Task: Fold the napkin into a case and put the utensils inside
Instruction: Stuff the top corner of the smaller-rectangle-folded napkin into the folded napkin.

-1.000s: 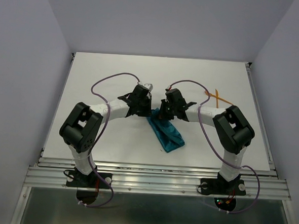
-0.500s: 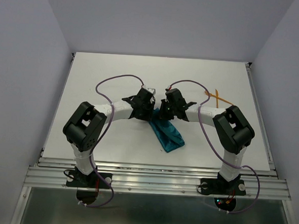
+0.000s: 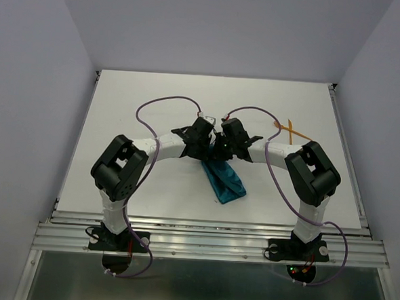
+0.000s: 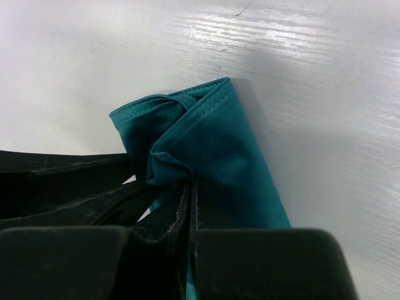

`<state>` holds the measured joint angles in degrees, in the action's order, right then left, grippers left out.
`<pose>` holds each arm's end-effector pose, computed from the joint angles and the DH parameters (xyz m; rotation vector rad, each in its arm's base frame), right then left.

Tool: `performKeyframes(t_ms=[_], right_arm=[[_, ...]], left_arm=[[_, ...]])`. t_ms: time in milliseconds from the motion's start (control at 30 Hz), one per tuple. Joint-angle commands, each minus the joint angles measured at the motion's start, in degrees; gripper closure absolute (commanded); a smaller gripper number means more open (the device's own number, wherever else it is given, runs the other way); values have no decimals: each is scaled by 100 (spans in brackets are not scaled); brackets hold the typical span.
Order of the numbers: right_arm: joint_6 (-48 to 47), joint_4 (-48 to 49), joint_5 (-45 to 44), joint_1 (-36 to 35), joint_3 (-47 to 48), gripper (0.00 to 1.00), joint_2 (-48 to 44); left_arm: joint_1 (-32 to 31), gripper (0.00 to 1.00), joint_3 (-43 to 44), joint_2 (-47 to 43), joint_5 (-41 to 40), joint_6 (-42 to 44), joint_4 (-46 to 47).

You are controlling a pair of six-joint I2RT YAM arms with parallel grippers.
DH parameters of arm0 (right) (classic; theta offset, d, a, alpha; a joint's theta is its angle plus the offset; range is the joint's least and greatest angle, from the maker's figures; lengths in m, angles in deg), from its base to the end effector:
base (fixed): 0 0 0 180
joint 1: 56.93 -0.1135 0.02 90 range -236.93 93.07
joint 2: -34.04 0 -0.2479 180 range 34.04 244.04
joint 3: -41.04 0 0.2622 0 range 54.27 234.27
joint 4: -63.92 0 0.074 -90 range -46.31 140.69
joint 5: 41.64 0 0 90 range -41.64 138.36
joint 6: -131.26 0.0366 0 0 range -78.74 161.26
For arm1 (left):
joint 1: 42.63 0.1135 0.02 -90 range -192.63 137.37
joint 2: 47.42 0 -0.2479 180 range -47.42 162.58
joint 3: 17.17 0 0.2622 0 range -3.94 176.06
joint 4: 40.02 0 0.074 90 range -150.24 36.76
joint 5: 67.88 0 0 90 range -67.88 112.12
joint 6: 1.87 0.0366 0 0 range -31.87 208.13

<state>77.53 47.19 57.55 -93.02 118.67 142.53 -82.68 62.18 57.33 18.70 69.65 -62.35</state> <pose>0.3182 0.2392 0.1328 -0.0750 2.5343 0.7448 0.3032 -0.2521 0.1590 0.4291 2.4030 -0.3977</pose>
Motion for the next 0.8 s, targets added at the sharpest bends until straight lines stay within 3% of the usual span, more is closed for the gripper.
performKeyframes(t_ms=[0, 233, 500, 767], right_arm=[[20, 17, -93, -55, 248, 99, 41], [20, 17, -75, -55, 213, 99, 15], [38, 34, -110, -55, 125, 99, -82], [47, 34, -128, -55, 134, 99, -91]], left_arm=[[-55, 67, 313, 107, -334, 125, -153], [-161, 55, 392, -33, -905, 82, -486], [-187, 57, 146, -534, -898, 151, -365], [-292, 59, 339, -122, -625, 565, -206]])
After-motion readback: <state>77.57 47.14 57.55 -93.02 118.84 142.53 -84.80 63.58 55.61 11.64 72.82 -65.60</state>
